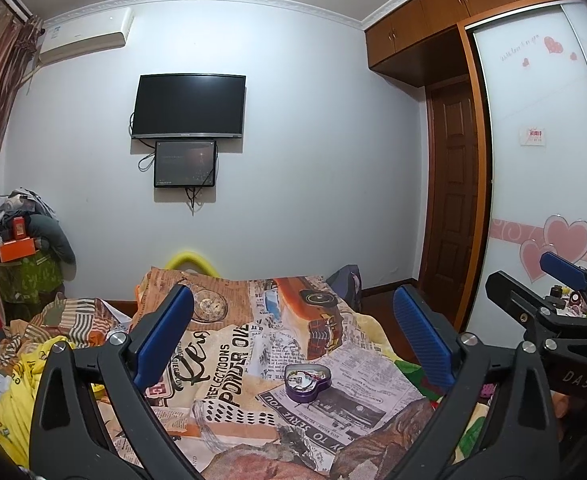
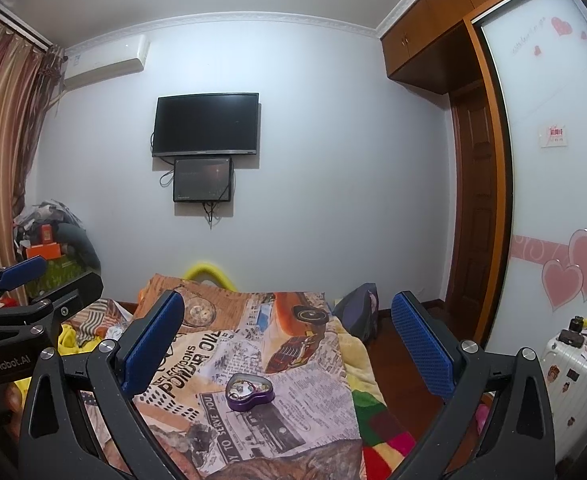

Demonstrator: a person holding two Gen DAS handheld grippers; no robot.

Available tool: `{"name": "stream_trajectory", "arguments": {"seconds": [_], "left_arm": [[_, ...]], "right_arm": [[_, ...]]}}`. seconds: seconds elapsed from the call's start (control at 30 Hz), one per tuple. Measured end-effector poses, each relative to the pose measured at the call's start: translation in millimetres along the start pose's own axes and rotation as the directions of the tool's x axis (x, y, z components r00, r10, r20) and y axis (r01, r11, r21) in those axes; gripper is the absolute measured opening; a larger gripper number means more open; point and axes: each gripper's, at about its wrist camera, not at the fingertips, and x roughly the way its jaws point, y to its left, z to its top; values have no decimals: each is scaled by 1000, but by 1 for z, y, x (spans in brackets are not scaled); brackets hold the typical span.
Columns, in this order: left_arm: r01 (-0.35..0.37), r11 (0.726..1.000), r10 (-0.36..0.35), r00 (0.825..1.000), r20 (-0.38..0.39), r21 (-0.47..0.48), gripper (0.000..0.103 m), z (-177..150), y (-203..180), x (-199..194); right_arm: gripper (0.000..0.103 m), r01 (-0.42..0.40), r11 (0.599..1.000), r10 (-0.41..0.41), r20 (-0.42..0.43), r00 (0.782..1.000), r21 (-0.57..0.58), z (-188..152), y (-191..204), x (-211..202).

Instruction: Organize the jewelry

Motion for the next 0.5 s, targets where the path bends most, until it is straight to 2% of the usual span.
{"name": "stream_trajectory", "arguments": {"seconds": [0.5], "left_arm": [[6,1000,-6,1000,-9,-2,101,0,1,2]], "right_arm": [[103,7,1000,-7,-15,1000,4,1,-2,3]]}}
